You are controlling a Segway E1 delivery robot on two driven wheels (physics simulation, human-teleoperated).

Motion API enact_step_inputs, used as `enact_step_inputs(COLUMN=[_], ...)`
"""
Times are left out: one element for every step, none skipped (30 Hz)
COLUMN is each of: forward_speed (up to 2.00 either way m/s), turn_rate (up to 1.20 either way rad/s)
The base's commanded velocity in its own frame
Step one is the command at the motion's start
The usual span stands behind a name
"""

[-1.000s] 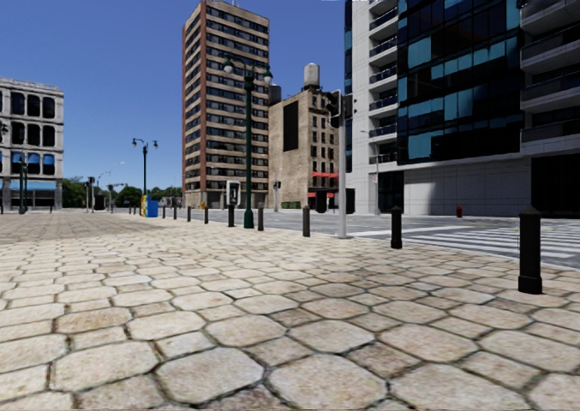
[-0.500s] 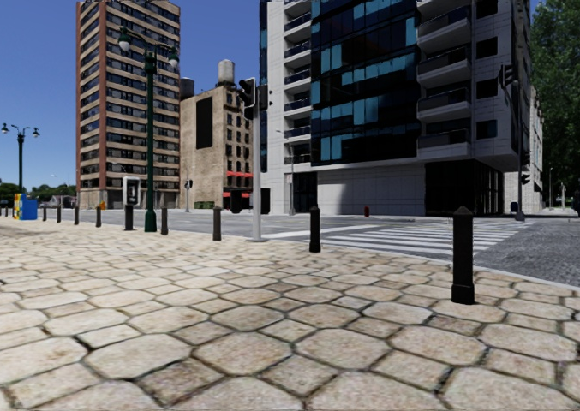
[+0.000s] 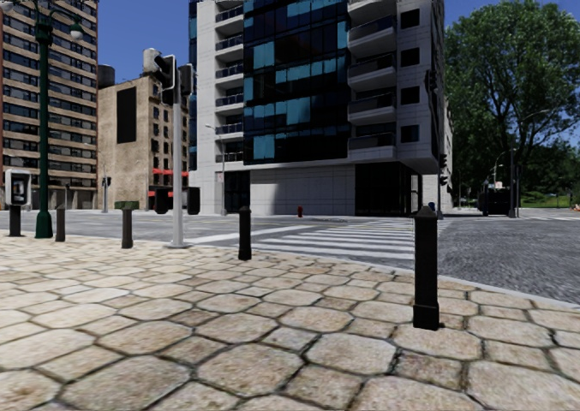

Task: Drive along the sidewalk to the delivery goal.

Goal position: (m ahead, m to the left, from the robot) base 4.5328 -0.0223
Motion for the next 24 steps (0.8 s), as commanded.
enact_step_inputs(forward_speed=[1.54,1.54,1.54,1.54,1.54,1.54,1.54,1.54,1.54,1.54,1.54,1.54,1.54,1.54,1.54,1.54,1.54,1.54,1.54,1.54,1.54,1.54,1.54,1.54], turn_rate=[0.0,0.0,0.0,0.0,0.0,0.0,0.0,0.0,0.0,0.0,0.0,0.0,0.0,0.0,0.0,0.0,0.0,0.0,0.0,0.0,0.0,0.0,0.0,0.0])
